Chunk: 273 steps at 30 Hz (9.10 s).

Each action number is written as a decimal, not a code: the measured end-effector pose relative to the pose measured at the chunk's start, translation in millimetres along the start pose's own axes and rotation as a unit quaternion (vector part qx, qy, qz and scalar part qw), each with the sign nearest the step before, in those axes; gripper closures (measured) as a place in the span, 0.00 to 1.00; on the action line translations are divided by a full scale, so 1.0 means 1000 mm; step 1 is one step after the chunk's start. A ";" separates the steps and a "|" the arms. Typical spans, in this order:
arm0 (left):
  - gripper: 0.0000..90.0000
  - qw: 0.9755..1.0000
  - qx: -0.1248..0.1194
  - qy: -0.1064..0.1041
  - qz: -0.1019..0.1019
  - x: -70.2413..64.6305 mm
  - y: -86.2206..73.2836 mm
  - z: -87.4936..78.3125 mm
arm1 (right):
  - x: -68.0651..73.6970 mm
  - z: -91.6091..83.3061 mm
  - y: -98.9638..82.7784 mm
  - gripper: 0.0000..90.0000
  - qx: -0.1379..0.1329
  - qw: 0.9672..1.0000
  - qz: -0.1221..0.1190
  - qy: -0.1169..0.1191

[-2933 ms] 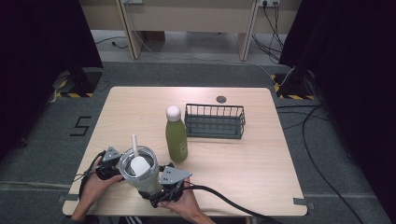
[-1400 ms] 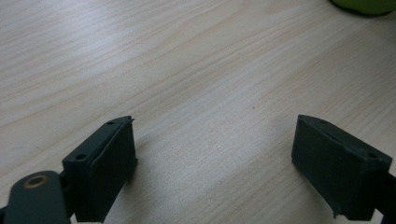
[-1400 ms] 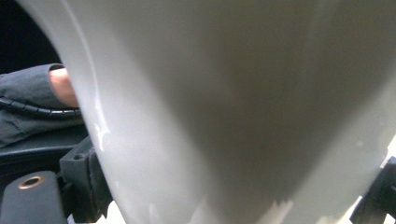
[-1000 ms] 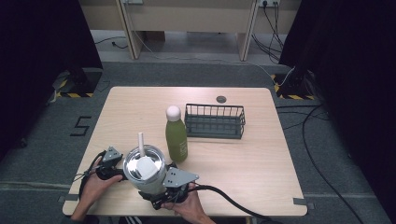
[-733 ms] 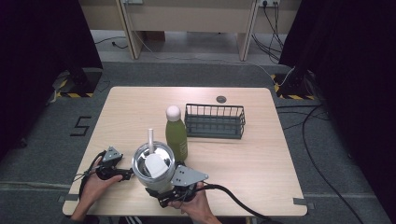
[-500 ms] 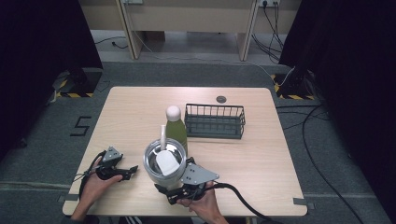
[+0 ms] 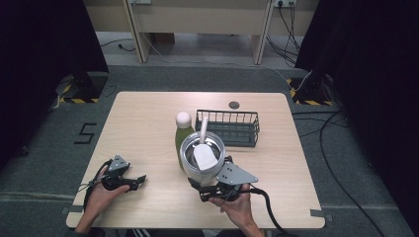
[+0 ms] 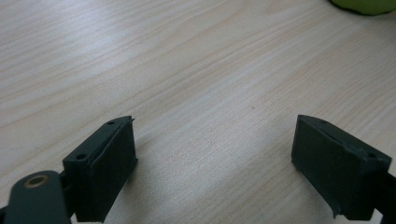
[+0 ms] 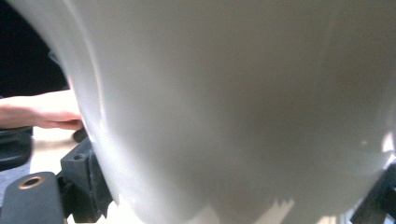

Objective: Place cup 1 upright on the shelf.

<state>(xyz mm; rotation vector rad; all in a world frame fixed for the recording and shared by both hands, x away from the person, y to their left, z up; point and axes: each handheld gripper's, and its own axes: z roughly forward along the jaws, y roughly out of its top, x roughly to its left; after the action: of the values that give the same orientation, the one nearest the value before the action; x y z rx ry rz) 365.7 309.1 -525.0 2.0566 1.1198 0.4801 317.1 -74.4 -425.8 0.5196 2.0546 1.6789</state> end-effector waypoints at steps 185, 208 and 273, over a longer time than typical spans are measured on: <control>0.15 1.000 -0.003 0.001 0.001 -0.001 0.000 0.000 | -0.208 0.023 -0.050 0.10 0.061 0.967 0.059 -0.242; 0.15 1.000 -0.003 0.001 0.001 -0.001 0.000 0.000 | -0.189 -0.022 -0.042 0.16 0.058 0.967 0.076 -0.235; 0.15 1.000 -0.002 0.001 0.001 -0.001 0.000 0.000 | -0.093 -0.094 -0.093 0.17 0.176 0.966 0.082 -0.169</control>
<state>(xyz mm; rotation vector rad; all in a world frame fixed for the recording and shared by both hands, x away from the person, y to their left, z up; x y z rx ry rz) 365.4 308.5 -525.3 2.0534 1.1176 0.4865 341.1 -219.9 -492.0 1.0401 2.0981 1.1985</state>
